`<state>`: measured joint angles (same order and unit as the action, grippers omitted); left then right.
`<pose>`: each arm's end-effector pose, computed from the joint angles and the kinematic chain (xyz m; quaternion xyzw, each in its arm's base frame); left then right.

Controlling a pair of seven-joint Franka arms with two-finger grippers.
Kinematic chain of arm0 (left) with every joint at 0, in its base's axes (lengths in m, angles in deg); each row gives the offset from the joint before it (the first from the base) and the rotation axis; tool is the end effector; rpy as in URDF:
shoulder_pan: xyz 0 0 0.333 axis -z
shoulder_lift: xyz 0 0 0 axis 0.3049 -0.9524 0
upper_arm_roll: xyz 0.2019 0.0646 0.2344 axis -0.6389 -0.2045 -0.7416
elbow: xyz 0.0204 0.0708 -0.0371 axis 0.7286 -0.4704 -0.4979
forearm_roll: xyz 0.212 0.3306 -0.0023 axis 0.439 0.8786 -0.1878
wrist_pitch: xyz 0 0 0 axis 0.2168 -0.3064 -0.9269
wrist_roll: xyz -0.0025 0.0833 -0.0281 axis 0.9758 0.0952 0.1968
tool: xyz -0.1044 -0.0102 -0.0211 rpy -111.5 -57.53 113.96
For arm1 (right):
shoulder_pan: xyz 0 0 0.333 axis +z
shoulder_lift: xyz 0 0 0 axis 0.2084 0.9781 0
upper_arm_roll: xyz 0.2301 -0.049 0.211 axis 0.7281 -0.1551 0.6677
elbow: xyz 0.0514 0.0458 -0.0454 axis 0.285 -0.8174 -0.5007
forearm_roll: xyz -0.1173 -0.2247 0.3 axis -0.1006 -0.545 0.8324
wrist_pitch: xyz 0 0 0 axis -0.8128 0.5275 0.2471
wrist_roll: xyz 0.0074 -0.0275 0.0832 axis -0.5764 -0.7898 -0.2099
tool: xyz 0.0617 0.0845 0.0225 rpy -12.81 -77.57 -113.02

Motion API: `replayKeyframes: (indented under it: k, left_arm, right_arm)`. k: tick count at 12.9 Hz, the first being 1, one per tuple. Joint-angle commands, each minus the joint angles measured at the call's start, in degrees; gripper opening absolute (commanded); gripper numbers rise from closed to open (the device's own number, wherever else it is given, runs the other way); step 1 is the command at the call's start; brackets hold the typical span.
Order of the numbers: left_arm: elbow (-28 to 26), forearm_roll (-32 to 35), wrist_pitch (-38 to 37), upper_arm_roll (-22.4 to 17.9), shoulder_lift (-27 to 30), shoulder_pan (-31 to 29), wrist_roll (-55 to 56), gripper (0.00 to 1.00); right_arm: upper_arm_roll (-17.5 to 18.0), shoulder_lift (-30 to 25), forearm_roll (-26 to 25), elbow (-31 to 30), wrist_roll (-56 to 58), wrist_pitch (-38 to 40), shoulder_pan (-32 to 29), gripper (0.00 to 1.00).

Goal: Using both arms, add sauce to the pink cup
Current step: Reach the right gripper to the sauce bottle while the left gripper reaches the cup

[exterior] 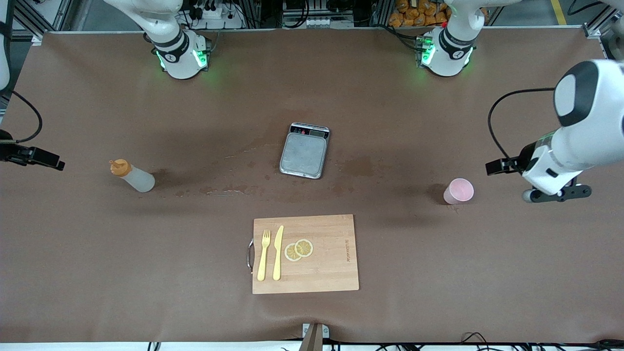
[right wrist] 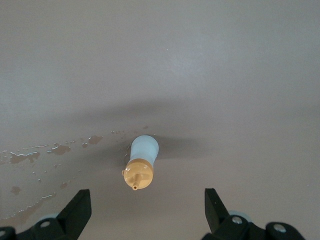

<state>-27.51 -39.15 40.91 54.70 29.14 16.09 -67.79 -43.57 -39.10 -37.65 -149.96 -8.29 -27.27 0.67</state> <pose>0.6061 -0.0482 0.4376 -0.9958 -0.0454 0.0796 0.0065 0.5885 -0.1305 0.5091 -0.9960 0.0801 0.0388 0.0079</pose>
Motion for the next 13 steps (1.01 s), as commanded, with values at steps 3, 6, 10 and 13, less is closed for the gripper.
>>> replayKeyframes:
  k: [3,6,10,13]
  left_arm:
    - [-9.82,-0.36,12.13,-0.01,-0.28,-0.36,0.2,1.0]
    - [-16.32,-0.28,18.63,-0.01,-0.28,-0.45,0.47,1.0]
    - [-20.03,-0.27,24.71,-0.19,-1.86,-0.63,0.56,1.0]
    - [-20.03,-0.27,28.4,-0.1,-4.93,-1.51,0.55,1.0]
  right_arm:
    - [0.68,4.34,3.63,3.97,-6.88,2.56,-3.4,1.0]
    - [0.68,8.81,9.69,4.94,-9.52,3.97,-8.57,1.0]
    - [0.68,17.69,20.22,7.05,-15.82,11.26,-16.92,1.0]
    - [0.68,21.12,22.28,7.14,-23.2,12.24,-17.91,1.0]
